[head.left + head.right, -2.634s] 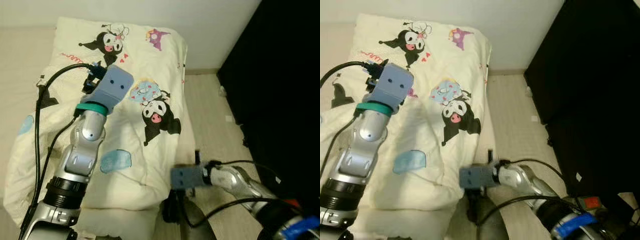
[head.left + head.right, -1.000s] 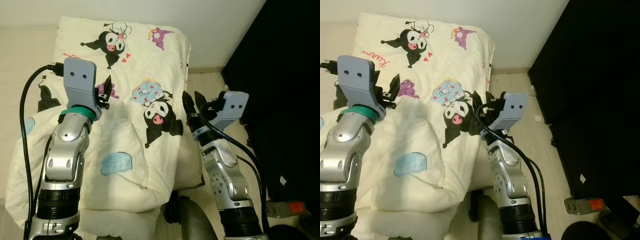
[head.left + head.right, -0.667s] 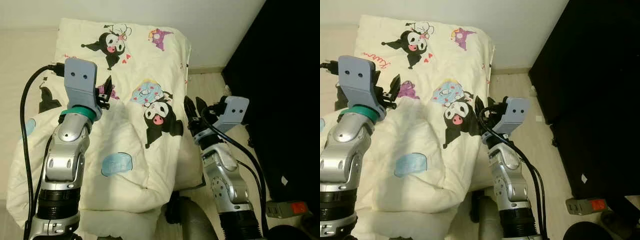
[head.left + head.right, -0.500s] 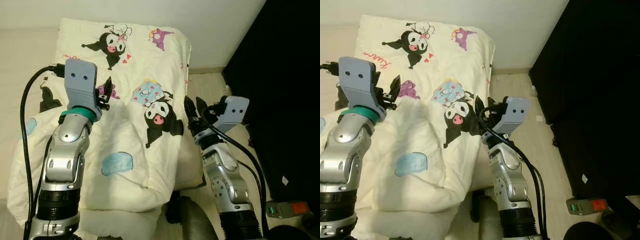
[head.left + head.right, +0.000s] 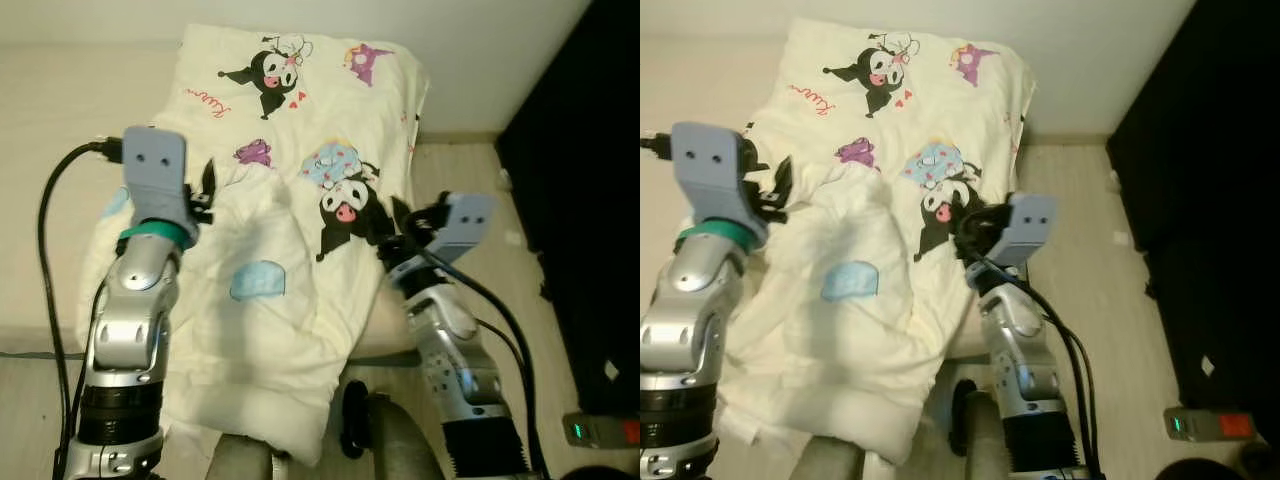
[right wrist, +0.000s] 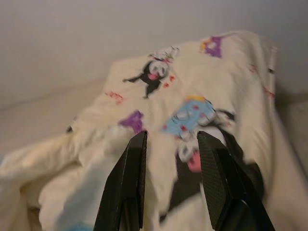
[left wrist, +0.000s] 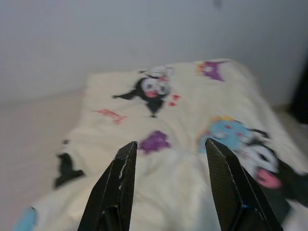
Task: Clean up the room
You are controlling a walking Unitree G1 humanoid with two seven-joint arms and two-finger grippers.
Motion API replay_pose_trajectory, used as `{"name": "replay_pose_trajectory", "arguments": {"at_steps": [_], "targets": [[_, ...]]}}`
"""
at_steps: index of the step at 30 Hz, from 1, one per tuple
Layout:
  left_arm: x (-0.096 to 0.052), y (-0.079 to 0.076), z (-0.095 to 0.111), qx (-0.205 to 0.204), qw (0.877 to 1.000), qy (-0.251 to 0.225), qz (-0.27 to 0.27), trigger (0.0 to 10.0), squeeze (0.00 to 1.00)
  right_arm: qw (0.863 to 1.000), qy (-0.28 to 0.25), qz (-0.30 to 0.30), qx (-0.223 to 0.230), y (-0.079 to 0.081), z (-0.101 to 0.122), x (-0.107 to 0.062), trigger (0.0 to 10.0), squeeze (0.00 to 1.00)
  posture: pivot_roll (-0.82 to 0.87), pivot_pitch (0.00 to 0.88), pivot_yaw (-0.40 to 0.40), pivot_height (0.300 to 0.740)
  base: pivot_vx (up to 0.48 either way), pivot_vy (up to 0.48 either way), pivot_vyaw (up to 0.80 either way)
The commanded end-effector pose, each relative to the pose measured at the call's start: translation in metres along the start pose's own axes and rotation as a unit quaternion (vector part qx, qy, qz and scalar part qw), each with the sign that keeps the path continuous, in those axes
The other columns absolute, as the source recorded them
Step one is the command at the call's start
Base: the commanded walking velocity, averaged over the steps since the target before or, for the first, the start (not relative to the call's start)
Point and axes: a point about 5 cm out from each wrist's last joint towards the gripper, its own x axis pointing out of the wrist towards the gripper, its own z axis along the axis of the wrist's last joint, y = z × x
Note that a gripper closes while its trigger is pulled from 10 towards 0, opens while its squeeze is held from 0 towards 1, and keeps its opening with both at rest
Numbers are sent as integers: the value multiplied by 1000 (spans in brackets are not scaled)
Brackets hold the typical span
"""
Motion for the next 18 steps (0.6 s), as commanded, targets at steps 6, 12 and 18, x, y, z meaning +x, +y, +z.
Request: {"name": "replay_pose_trajectory", "arguments": {"at_steps": [6, 12, 18], "targets": [[-5, 3, -14, 5, 1000, 25, 10, 10000, 0, 1000, 15, -4, 4, -3, -7, -4, 10000, 0, -15, 208, 49, 740, -341, 0, 0], [-3, 0, -15, 1, 1000, 24, 9, 10000, 0, 1000, 13, -6, -5, -7, -4, -2, 10000, 0, -26, 201, 48, 740, -241, 0, 0], [-1, -4, -16, 2, 1000, 22, 2, 10000, 0, 1000, 13, -10, -12, -9, -4, -3, 10000, 0, -38, 193, 51, 740, 0, 0, 0]]}}
